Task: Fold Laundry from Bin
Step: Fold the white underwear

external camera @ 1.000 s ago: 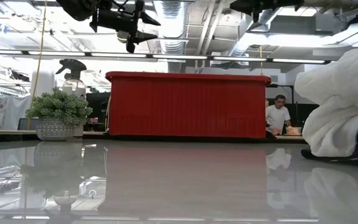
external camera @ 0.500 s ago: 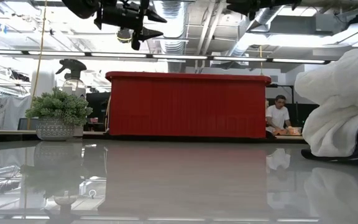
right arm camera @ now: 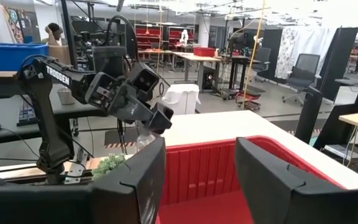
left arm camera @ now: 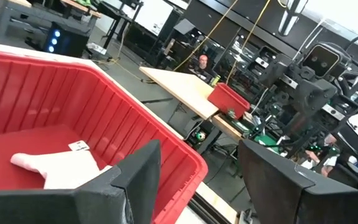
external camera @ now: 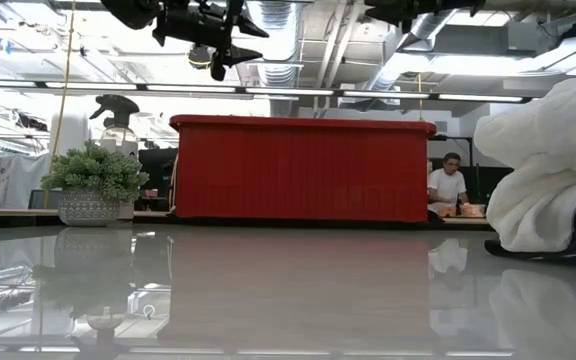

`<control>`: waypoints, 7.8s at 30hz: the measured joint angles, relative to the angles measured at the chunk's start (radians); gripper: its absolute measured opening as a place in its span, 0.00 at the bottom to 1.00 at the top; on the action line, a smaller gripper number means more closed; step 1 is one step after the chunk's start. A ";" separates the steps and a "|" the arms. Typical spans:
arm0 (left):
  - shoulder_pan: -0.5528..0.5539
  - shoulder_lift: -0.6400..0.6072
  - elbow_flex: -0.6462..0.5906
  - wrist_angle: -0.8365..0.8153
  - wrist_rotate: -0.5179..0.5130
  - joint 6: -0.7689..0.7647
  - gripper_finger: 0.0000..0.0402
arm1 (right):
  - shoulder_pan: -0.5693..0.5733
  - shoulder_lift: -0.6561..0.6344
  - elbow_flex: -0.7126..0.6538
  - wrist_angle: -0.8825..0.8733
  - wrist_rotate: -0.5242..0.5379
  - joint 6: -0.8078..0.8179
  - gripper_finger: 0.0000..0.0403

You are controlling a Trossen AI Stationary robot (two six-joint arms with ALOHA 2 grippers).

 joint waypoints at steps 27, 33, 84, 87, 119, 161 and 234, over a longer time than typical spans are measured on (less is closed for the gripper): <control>0.000 0.000 0.000 -0.057 -0.052 0.002 0.51 | -0.003 0.145 -0.001 0.054 0.003 0.054 0.53; 0.001 0.000 0.000 -0.060 -0.051 0.002 0.51 | -0.008 0.163 -0.001 0.088 0.026 0.059 0.53; 0.001 0.000 0.000 -0.064 -0.018 -0.018 0.51 | 0.092 0.779 0.161 -0.013 0.728 0.278 0.53; 0.000 0.000 0.000 -0.072 -0.019 -0.019 0.51 | 0.112 0.852 0.307 -0.180 0.815 0.202 0.53; 0.000 0.000 0.000 -0.082 -0.025 -0.052 0.51 | 0.049 1.095 0.772 -0.757 0.756 0.082 0.60; 0.000 0.000 -0.001 -0.095 -0.104 -0.041 0.51 | 0.076 0.781 0.824 -0.641 0.674 -0.079 0.04; -0.307 -0.773 0.003 -0.592 -0.073 0.195 0.51 | 0.534 0.178 0.827 -1.055 -0.127 -0.036 0.38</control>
